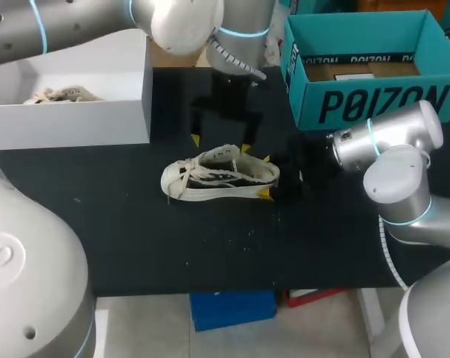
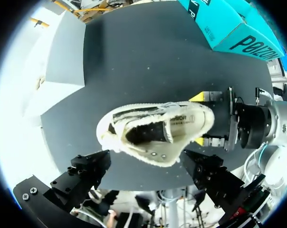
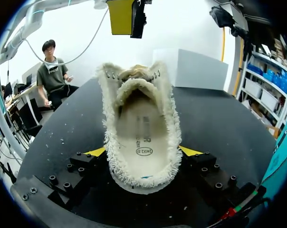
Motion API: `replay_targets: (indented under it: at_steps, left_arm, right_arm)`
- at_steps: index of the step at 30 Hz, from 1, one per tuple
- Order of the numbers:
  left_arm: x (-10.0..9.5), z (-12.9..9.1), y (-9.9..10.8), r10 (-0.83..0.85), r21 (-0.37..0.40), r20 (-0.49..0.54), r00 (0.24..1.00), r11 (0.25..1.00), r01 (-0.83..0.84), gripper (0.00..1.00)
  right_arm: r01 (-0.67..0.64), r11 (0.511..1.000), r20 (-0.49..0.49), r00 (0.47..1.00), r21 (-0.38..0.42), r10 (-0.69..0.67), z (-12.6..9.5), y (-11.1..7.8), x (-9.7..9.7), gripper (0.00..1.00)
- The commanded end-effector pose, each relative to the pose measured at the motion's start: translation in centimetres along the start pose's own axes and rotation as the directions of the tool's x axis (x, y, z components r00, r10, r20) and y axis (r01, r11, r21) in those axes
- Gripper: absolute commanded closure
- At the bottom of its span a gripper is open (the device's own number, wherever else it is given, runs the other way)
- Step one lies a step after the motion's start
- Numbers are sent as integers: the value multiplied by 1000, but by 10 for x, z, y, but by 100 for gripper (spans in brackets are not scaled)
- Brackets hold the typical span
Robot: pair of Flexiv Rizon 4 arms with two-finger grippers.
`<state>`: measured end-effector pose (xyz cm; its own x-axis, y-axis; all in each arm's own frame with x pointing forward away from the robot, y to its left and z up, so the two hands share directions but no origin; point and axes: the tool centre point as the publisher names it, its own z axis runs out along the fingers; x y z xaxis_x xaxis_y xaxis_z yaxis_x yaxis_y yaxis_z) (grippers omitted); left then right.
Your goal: Take the shoe out of the shoebox, open the shoe tongue, remove and reinsert the insole, then place the shoe into the shoebox
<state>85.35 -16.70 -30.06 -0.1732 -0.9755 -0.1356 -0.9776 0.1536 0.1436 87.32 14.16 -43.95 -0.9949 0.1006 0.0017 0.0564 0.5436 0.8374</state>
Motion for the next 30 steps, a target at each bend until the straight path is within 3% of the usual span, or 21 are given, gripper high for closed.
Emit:
replay_targets:
  at_steps: [1, 9, 30]
  left_arm:
    - [20, 11, -9, 9, -76, 139, 990, 997, 2, 0]
    - [25, 30, -6, 10, -60, 277, 961, 998, 7, 0]
    - [7, 52, -4, -32, 49, 408, 913, 999, 13, 0]
  right_arm:
    - [-1, 1000, 1, 1000, 0, 1, 4, -1, -2, 100]
    - [-1, 1000, 1, 1000, 0, 1, 4, -1, -2, 100]
    - [-1, 1000, 1, 1000, 0, 1, 4, -1, -2, 100]
